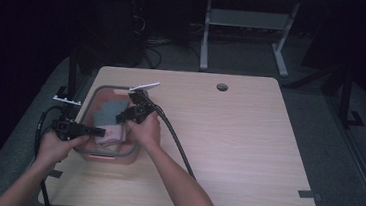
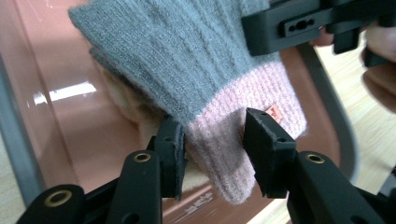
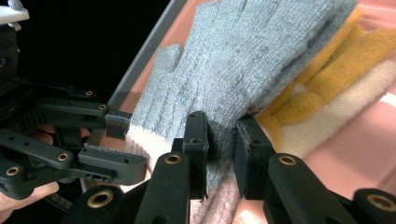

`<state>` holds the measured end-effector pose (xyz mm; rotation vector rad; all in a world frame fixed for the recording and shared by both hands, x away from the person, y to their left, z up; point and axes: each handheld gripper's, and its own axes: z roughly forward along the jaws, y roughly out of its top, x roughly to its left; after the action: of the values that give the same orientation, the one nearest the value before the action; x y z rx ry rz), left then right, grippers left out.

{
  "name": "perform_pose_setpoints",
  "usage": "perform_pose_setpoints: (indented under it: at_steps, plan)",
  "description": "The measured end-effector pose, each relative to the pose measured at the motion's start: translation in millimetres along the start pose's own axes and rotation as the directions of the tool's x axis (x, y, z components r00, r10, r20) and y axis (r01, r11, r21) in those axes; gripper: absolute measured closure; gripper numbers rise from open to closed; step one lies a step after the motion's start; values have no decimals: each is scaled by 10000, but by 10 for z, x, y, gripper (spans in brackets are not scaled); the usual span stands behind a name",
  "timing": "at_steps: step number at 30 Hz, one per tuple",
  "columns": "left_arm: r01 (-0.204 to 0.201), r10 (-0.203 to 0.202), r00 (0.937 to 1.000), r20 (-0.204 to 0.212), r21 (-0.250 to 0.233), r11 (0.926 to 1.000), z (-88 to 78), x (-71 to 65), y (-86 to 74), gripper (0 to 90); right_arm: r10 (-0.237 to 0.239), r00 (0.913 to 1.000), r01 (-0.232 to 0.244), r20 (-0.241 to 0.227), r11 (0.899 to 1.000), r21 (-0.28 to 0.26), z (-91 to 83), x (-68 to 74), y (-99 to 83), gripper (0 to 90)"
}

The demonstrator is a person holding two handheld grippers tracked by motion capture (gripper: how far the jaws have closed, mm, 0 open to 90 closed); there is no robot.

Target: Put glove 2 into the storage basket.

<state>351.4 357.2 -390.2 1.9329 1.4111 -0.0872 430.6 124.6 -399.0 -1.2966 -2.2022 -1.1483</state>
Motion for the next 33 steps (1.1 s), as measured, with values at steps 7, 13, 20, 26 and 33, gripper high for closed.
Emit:
perform_pose_setpoints:
  at_steps: [7,13,20,26,33]
  plan:
    - [-49,49,9999,-137,-50,10000,-22,-10,20,505,-66,9997,64,231,9999,89,-37,5,14,664]
    - [-52,50,9998,-206,-72,10000,-55,-16,47,483,-250,9988,253,409,9997,-63,-121,-1,37,613]
    - [-76,70,9999,-150,-435,9990,-140,-42,97,473,-276,9991,282,333,9994,-190,-217,-7,58,599]
    - [-179,175,9998,-55,-728,9972,-228,-91,154,473,-308,9994,314,175,9988,-365,-331,-17,58,573]
    - [-158,196,9993,314,-1166,9931,-239,-186,198,463,-367,9993,366,3,9969,-694,-544,-28,44,550]
